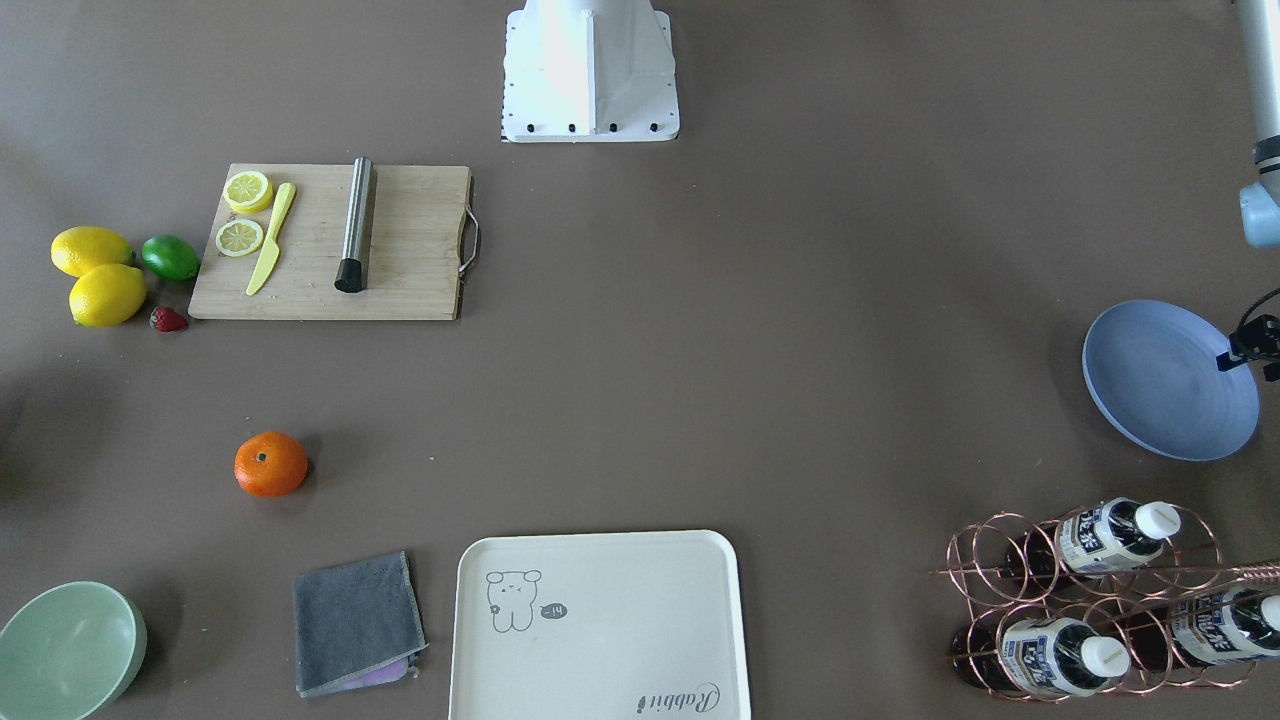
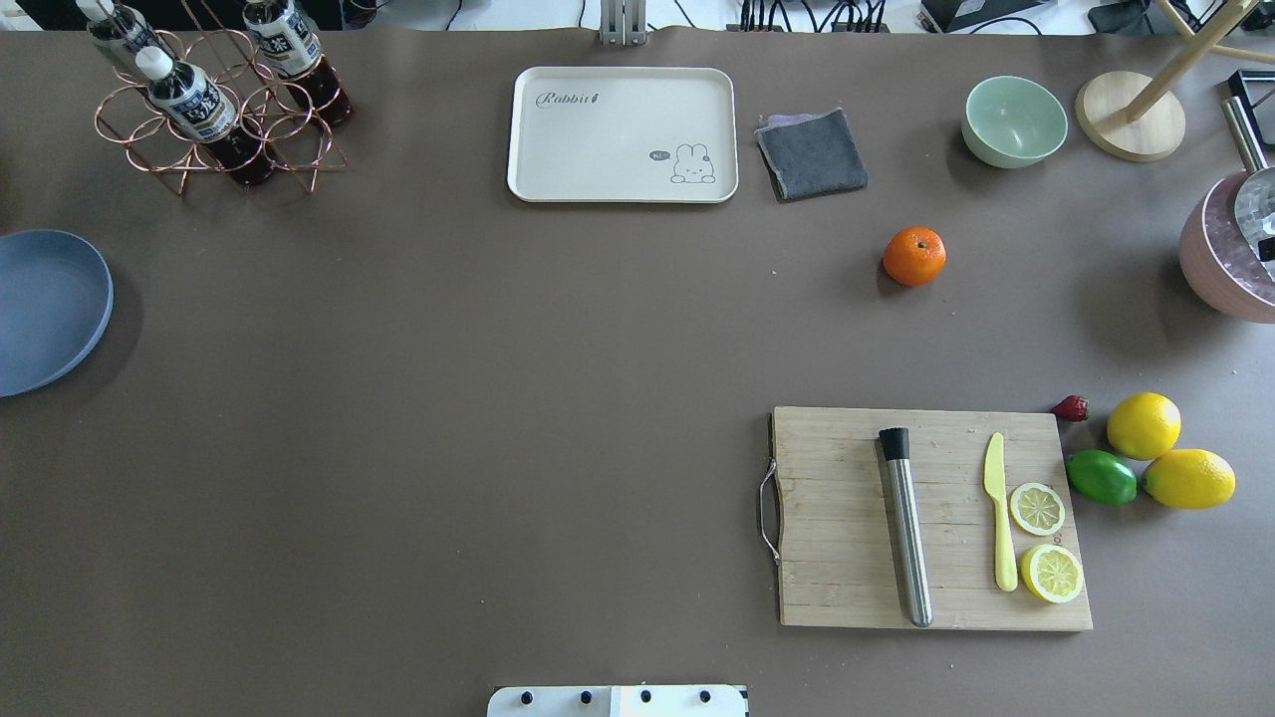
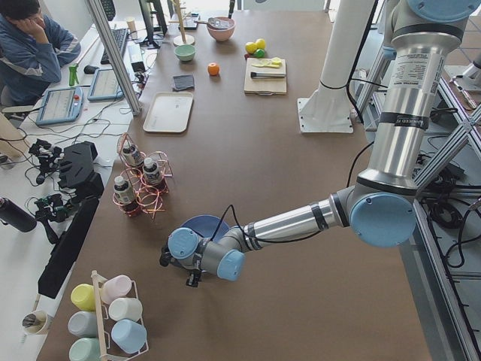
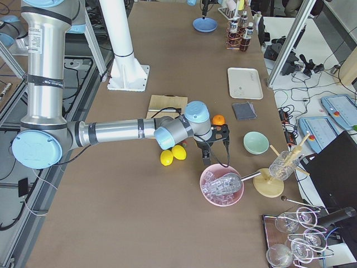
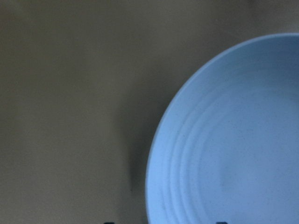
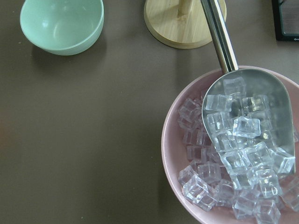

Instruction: Pick orange to plate

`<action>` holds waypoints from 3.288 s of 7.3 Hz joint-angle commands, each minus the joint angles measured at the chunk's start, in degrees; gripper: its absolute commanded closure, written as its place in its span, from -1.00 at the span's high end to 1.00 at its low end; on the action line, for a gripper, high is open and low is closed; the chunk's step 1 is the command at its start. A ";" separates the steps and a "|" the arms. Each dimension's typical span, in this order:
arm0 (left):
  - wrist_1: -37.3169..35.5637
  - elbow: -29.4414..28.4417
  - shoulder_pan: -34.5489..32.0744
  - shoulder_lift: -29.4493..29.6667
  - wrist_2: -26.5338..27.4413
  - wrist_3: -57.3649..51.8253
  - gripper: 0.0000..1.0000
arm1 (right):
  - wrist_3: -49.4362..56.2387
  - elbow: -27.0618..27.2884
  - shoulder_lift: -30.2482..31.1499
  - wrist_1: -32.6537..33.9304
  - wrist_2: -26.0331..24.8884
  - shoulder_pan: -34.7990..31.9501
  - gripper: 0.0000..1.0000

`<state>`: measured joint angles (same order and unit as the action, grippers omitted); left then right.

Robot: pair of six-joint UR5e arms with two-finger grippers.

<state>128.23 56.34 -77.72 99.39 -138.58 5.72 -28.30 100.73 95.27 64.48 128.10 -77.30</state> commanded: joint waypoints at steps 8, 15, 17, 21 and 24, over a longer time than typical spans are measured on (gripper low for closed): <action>0.88 11.97 -2.78 -0.32 -16.45 17.34 -1.00 | 0.00 0.25 0.18 -0.24 0.22 0.04 0.99; 12.14 31.05 35.91 14.64 16.26 74.87 -1.00 | -2.02 -0.01 -0.08 -0.15 0.83 0.13 1.00; 12.04 23.40 40.18 22.57 21.58 74.88 -1.00 | -2.20 -0.10 -0.09 -0.06 1.01 0.39 0.99; 12.22 23.37 42.04 22.78 24.15 73.74 0.97 | -5.60 0.08 -0.61 -0.06 1.01 1.97 0.99; 12.13 28.36 33.13 17.54 15.85 71.91 0.97 | -12.36 -0.18 -5.34 0.73 0.48 7.05 0.99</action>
<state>140.37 82.26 -39.73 120.14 -117.77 78.89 -37.46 100.83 92.27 64.90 128.91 -72.75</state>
